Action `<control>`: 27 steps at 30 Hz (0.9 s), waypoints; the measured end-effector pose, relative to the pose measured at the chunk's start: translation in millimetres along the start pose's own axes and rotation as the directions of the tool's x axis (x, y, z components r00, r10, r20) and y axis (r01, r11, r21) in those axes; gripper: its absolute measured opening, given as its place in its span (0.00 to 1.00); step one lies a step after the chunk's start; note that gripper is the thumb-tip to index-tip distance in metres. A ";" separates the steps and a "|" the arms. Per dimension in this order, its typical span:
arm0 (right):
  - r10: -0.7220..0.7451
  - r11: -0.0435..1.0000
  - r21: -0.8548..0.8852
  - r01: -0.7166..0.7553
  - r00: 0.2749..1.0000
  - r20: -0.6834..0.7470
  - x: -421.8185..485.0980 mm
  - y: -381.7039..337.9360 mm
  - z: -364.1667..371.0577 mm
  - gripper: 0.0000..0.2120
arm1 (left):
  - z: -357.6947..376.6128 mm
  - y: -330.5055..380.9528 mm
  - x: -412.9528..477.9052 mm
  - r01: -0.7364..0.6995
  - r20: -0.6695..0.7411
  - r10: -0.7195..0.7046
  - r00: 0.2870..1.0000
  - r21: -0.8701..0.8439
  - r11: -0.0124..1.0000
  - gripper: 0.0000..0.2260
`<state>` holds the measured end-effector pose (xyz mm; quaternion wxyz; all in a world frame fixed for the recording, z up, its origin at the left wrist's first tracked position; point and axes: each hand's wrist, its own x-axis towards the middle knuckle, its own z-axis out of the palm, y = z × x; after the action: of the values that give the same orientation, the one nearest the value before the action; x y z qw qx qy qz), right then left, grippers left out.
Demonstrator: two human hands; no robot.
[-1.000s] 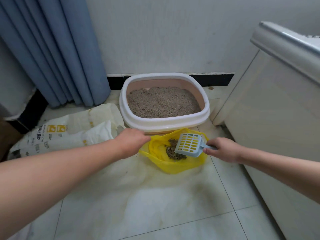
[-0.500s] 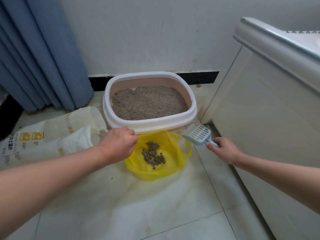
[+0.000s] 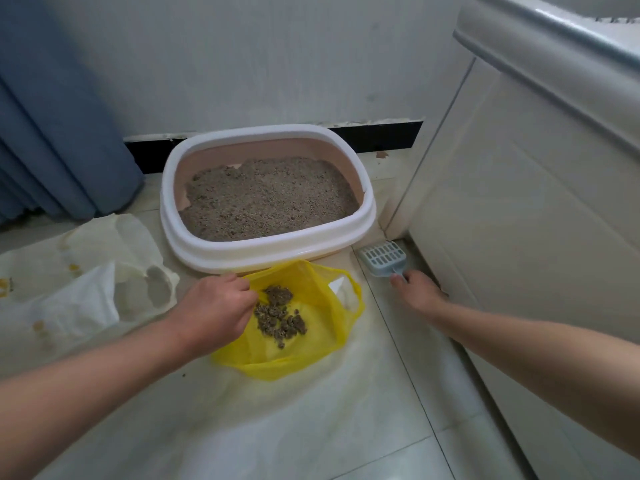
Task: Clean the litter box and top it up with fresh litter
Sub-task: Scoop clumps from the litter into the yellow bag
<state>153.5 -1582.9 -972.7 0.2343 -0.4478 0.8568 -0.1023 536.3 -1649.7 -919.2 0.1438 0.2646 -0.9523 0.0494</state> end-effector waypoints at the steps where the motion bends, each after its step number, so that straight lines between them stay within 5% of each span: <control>1: -0.002 1.000 -0.021 0.002 1.000 0.010 4.6 -0.9 4.1 0.17 | 2.1 0.9 0.2 0.009 0.008 -0.009 1.000 -0.001 1.000 0.12; 6: -0.013 0.998 -0.060 0.015 1.000 0.027 19.2 -2.4 15.4 0.19 | 15.3 2.4 -3.6 0.054 0.040 -0.052 0.998 -0.065 0.996 0.11; 11: -0.176 0.875 -0.455 0.164 0.984 0.017 22.2 0.5 10.9 0.22 | 18.6 3.0 -1.7 0.073 0.064 -0.070 0.995 -0.050 0.996 0.11; 14: -0.226 0.808 -0.549 0.214 0.973 0.047 26.1 0.5 6.1 0.21 | 18.9 4.0 0.8 0.097 0.072 -0.094 0.993 -0.039 0.995 0.12; 27: -0.247 0.790 -0.552 0.264 0.963 0.107 14.6 -16.2 -7.8 0.18 | -6.0 10.9 2.4 0.146 0.082 -0.143 0.986 -0.035 0.989 0.12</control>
<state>154.1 -1604.4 -964.2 0.0887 -0.6098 0.7767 0.1301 530.2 -1640.5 -913.0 0.1146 0.3318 -0.9363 0.0088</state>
